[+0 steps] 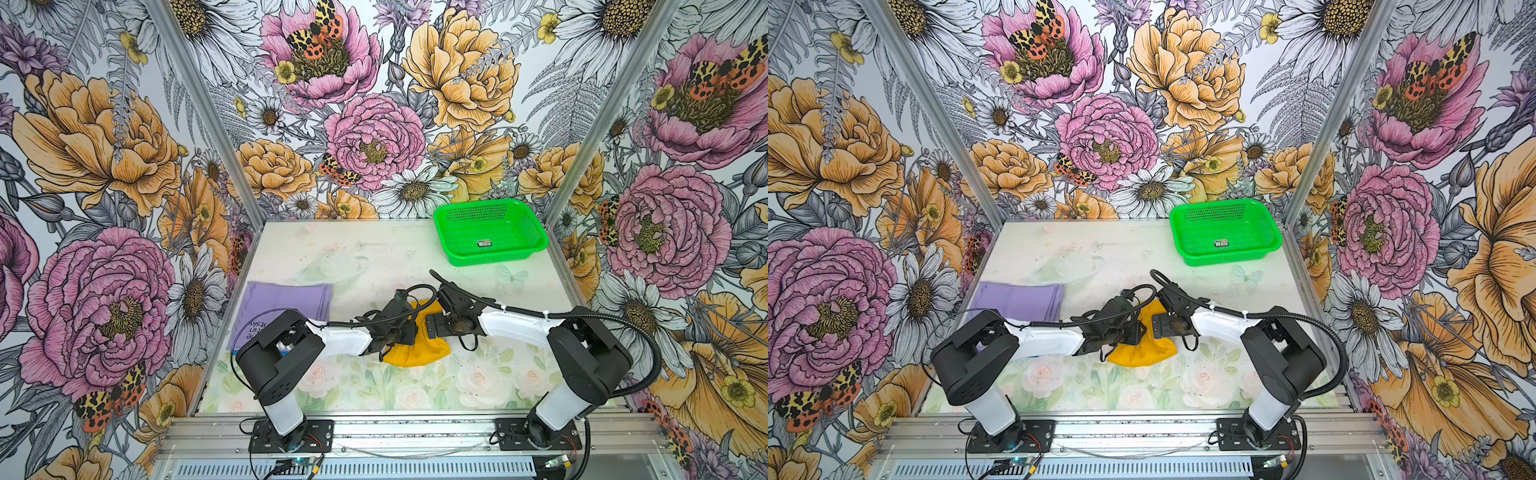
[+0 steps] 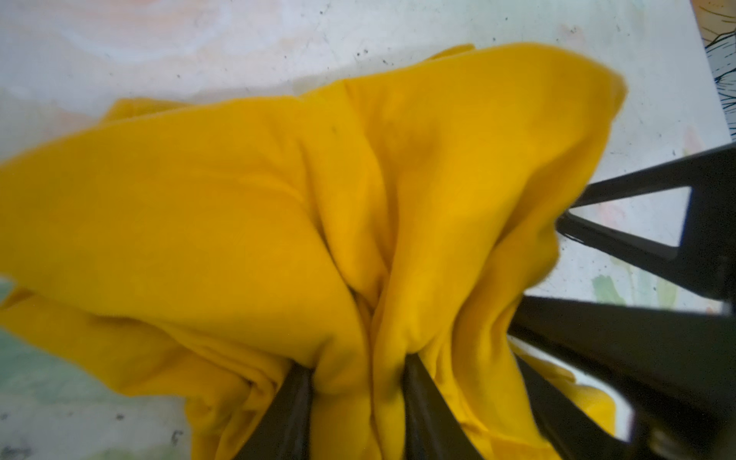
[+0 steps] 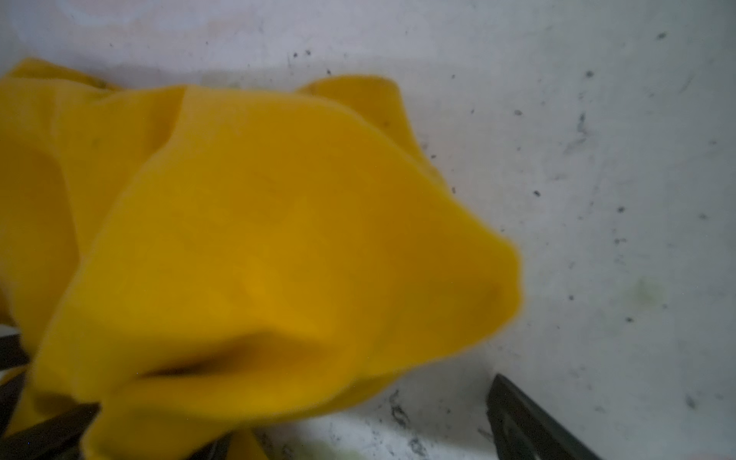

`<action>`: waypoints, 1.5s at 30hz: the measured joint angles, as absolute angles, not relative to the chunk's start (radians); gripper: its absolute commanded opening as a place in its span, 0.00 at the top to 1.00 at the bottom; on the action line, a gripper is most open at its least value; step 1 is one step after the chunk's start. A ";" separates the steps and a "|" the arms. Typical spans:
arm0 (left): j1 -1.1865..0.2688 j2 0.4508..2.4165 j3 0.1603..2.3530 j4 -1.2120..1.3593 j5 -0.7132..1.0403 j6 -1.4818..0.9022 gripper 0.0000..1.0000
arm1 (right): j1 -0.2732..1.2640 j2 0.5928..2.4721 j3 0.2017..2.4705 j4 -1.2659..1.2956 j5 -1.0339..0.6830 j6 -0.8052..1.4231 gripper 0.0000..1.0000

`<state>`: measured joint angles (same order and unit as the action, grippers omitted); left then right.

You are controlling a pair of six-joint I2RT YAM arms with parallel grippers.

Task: Fold and stack the t-shirts

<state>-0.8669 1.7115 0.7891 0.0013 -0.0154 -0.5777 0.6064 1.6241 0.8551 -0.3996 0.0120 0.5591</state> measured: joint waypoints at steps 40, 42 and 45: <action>-0.908 1.702 0.826 -0.032 0.030 -0.478 0.04 | 0.495 1.814 1.093 -0.476 -0.066 0.444 0.00; -0.912 1.711 0.846 -0.056 0.020 -0.500 0.04 | 0.508 1.809 1.078 -0.450 -0.052 0.458 0.00; -0.922 1.746 0.885 -0.106 -0.022 -0.541 0.08 | 0.516 1.792 1.045 -0.407 -0.046 0.477 0.01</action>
